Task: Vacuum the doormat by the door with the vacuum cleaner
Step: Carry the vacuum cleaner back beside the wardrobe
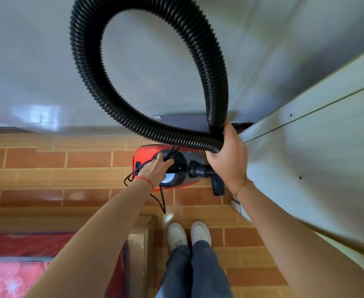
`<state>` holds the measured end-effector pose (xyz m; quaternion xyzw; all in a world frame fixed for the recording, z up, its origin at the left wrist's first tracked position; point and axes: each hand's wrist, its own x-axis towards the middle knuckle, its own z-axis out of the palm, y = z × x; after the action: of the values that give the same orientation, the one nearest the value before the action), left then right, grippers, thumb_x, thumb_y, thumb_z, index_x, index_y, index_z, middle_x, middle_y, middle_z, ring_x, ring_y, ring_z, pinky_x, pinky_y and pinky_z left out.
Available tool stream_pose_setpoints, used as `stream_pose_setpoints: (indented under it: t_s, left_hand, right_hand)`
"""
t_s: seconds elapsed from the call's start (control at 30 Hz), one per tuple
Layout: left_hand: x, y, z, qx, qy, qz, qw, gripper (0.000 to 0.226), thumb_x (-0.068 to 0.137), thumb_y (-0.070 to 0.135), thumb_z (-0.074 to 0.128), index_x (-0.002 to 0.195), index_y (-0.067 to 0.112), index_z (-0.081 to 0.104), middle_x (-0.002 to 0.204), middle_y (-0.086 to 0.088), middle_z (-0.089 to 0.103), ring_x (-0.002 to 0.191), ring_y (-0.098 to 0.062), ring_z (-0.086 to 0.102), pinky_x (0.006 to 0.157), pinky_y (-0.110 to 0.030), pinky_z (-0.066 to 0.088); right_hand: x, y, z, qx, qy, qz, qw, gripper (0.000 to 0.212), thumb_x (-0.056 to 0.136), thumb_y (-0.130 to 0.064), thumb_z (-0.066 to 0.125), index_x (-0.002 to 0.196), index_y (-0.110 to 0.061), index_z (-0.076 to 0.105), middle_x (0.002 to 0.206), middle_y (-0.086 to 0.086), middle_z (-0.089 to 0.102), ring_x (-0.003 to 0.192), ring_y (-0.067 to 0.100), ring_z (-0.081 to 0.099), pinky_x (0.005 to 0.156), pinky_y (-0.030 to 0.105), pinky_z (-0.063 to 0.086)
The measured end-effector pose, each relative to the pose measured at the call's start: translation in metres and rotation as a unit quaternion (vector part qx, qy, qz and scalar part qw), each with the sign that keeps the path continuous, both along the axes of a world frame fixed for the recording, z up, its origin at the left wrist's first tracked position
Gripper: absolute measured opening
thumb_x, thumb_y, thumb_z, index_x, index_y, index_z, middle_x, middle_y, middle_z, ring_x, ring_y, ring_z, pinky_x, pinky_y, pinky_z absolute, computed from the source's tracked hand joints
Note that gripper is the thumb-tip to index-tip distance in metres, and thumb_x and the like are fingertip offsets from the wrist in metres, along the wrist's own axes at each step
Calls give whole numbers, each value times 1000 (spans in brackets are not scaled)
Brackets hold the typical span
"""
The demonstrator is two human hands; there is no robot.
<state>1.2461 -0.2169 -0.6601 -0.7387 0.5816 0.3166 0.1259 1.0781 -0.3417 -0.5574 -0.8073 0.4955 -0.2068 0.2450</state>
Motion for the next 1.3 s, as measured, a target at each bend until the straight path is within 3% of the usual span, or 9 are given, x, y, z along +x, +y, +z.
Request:
stream_pose_setpoints:
  t_s: [0.1,0.27,0.37,0.43,0.57,0.8,1.0,1.3]
  left_hand:
    - [4,-2,-23,-1,6,-5,1000,53,91,0,54,139,18,39,135,-21,34,85,-29,63,75,-38,58]
    - [7,-5,-57,10,14,3,1000,55,89,-2,56,139,18,40,136,-22,34,86,-30,64,74,-39,58]
    - [8,-3,-75,22,9,17,1000,56,89,0,58,139,19,40,137,-21,33,87,-30,64,75,-40,58]
    - [10,-3,-83,23,10,22,999,56,89,1,58,139,20,41,136,-21,35,89,-32,64,76,-42,58]
    - [13,-7,-89,13,8,1,1000,54,90,1,57,139,18,41,138,-22,34,88,-32,64,75,-41,58]
    - [4,-4,-85,10,-12,18,1000,59,87,-9,51,138,18,40,137,-20,33,89,-29,59,67,-33,54]
    - [-8,0,-90,-18,-21,57,998,64,83,-10,57,138,16,39,136,-20,34,99,-30,57,79,-33,54]
    - [-24,-8,-86,-24,-11,89,996,70,79,-13,59,139,16,39,130,-17,36,103,-32,53,84,-36,50]
  right_hand:
    - [-3,0,-22,-3,-7,-7,1000,27,76,-18,60,101,-7,58,84,3,66,73,28,66,57,23,45]
    - [-1,4,-53,5,-3,-20,1000,26,77,-17,62,100,-5,59,87,3,66,73,23,66,56,15,36]
    - [4,2,-66,3,-11,-22,1000,25,77,-16,62,99,-3,59,85,3,66,71,20,64,55,1,25]
    - [10,1,-72,-11,-12,-14,1000,27,78,-18,60,100,-2,60,86,3,66,70,17,62,54,-2,23]
    - [22,0,-81,-22,-25,-5,999,31,79,-22,58,102,-2,61,86,3,66,69,16,64,58,9,36]
    - [34,6,-89,-32,10,24,999,37,80,-29,52,105,-3,61,85,3,65,63,19,64,54,14,37]
    - [33,6,-98,-5,45,12,999,45,76,-8,71,118,-3,55,101,6,67,75,25,68,59,24,49]
    - [21,10,-116,-35,42,-31,998,51,71,3,66,118,-7,48,109,8,62,97,27,63,73,41,59]
